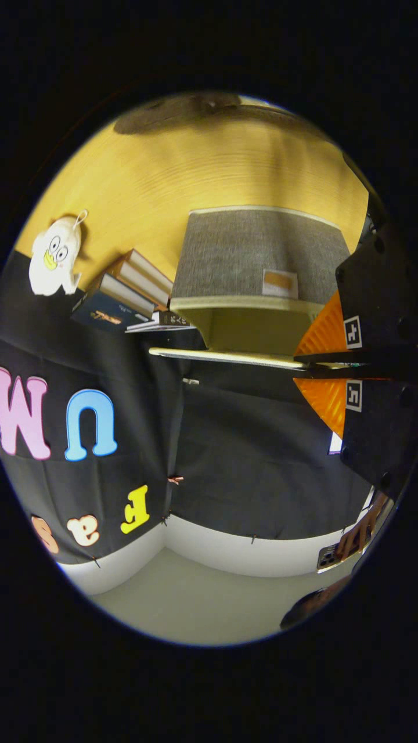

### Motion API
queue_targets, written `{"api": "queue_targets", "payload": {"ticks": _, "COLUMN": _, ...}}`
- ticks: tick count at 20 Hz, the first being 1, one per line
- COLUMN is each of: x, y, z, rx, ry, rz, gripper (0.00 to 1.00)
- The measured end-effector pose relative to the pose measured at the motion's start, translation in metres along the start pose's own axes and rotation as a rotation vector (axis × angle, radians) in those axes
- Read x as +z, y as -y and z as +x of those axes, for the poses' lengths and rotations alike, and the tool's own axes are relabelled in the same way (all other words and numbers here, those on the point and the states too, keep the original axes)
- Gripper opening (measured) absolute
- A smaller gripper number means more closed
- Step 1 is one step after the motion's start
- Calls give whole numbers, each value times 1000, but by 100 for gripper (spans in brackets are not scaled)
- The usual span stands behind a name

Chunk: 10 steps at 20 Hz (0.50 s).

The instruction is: Open the storage box then place both shoes into the box .Put the left shoe in first, then the right shoe, with the right side of both shoes facing outward in a uniform manner.

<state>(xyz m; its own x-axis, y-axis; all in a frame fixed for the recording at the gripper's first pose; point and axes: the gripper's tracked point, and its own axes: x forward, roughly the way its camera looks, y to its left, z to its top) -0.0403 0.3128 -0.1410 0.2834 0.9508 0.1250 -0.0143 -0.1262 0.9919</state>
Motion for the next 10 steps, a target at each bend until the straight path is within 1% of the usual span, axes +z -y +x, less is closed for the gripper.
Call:
{"api": "queue_targets", "payload": {"ticks": 5, "x": 0, "y": -59, "z": 31, "rx": 38, "ry": -21, "rz": -137, "gripper": 7}}
{"api": "queue_targets", "payload": {"ticks": 8, "x": -7, "y": -77, "z": 54, "rx": 6, "ry": -45, "rz": -239, "gripper": 8}}
{"api": "queue_targets", "payload": {"ticks": 10, "x": -11, "y": -92, "z": 71, "rx": 3, "ry": -50, "rz": -282, "gripper": 8}}
